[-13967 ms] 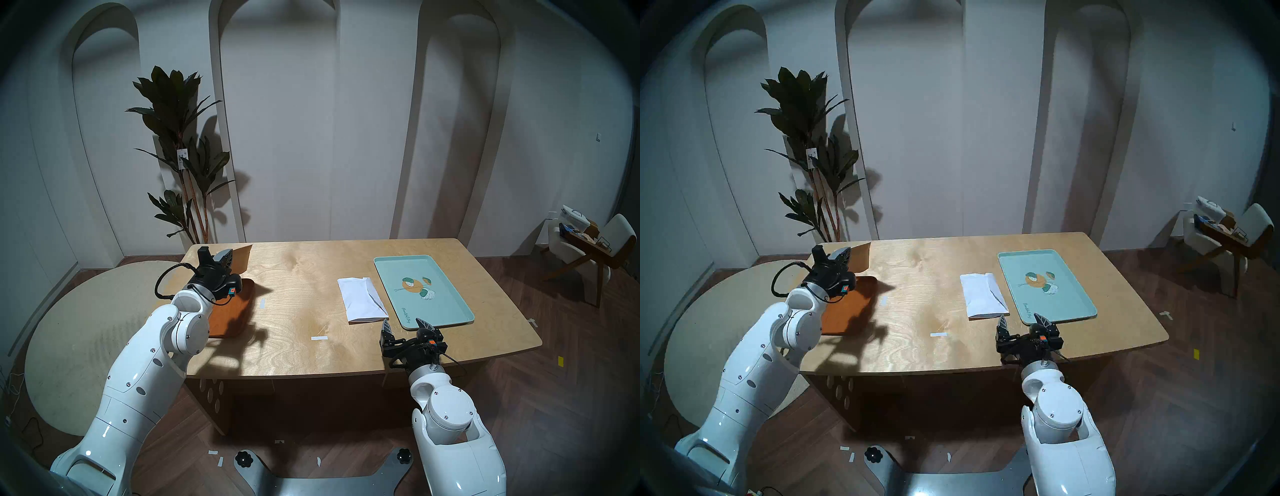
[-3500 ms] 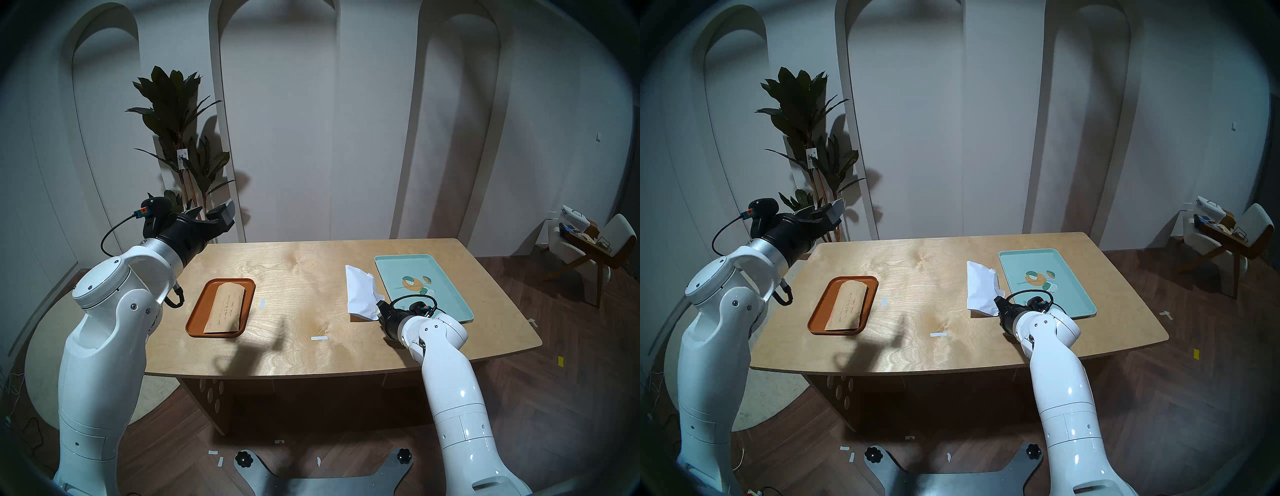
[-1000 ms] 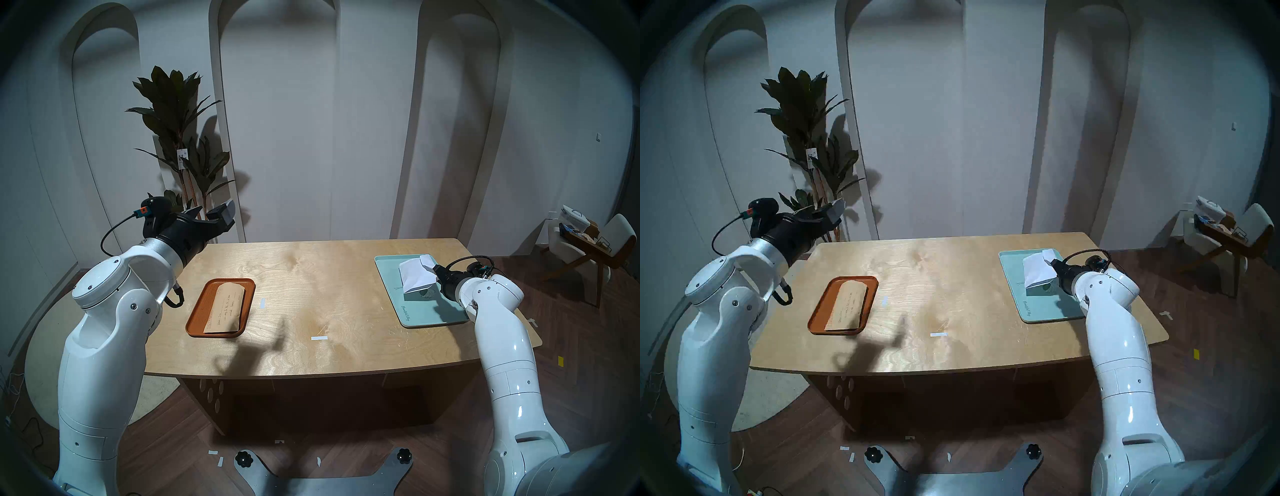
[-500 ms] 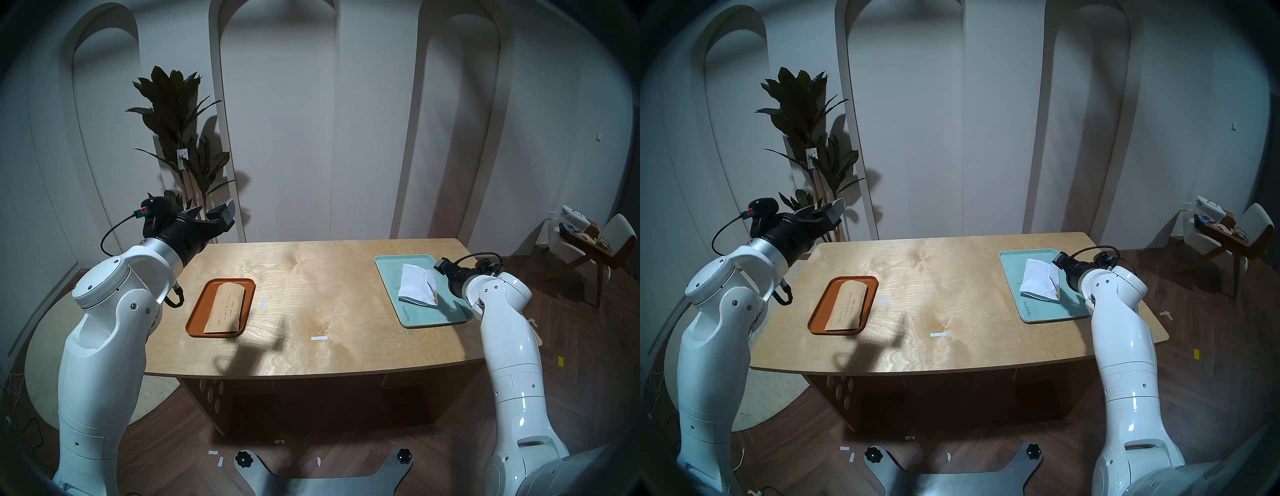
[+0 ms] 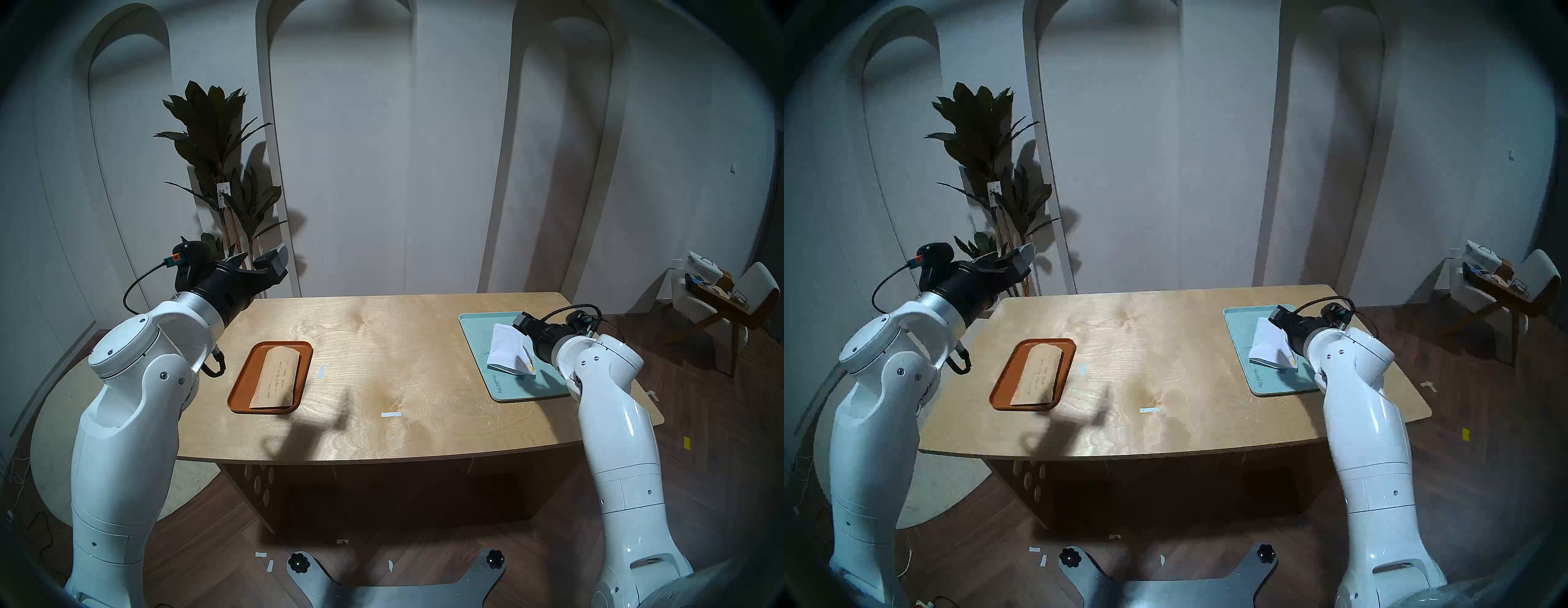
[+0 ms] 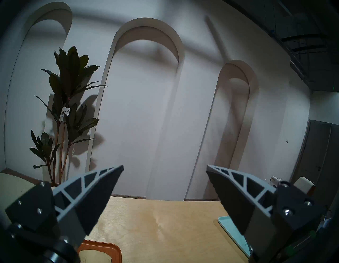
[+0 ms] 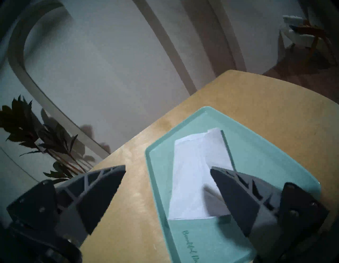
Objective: Sort the mail into the trays, one tray per recipient
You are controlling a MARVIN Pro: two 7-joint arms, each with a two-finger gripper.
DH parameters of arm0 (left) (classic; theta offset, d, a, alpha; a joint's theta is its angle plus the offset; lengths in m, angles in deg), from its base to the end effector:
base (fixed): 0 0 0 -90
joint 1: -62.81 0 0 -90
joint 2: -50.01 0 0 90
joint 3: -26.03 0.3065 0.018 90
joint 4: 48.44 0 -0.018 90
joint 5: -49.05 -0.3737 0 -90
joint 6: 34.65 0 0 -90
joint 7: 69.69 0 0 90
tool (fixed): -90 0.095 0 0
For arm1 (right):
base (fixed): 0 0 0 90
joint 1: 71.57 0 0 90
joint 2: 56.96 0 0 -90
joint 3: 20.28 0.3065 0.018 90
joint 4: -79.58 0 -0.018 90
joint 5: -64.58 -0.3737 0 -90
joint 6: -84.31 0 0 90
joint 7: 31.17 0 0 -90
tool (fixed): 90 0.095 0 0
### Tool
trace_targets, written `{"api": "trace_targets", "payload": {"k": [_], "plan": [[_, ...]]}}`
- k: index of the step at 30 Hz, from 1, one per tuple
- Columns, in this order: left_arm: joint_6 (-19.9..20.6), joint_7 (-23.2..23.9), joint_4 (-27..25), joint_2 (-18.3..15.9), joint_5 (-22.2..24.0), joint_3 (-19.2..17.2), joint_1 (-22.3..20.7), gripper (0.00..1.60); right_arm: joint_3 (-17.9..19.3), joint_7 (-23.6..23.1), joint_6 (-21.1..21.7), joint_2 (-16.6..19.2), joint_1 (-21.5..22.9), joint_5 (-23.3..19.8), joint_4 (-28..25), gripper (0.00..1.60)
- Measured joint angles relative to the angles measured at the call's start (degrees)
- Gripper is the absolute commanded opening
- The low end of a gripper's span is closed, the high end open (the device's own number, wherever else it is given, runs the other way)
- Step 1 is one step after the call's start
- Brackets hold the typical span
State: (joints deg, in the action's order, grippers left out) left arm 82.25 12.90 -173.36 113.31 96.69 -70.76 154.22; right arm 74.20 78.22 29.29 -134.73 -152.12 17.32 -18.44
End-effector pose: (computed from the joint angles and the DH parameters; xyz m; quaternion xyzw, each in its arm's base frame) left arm 0.4232 0.0648 -0.0788 0.6787 0.0144 0.7165 0.1606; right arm 0.5153 -0.0877 -0.2263 -0.7974 0.2096 -0.5477 0.1422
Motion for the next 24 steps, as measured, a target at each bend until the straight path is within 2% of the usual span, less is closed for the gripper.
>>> {"api": "trace_targets", "payload": {"k": [8,11,16,24], "plan": [[0.0,0.0,0.0,0.0,0.0,0.0,0.0,1.60,-7.4,-0.9,-4.5,4.8,-2.0,12.7,-5.7,1.60],[0.0,0.0,0.0,0.0,0.0,0.0,0.0,1.60,-8.5,-1.0,-6.7,6.6,-2.6,17.5,-6.5,1.60],[0.0,0.0,0.0,0.0,0.0,0.0,0.0,1.60,-9.5,-1.0,-11.1,9.9,-4.1,24.4,-7.1,1.60],[0.0,0.0,0.0,0.0,0.0,0.0,0.0,1.60,-8.3,-0.4,-16.1,13.5,-6.8,30.4,-6.7,1.60]]}}
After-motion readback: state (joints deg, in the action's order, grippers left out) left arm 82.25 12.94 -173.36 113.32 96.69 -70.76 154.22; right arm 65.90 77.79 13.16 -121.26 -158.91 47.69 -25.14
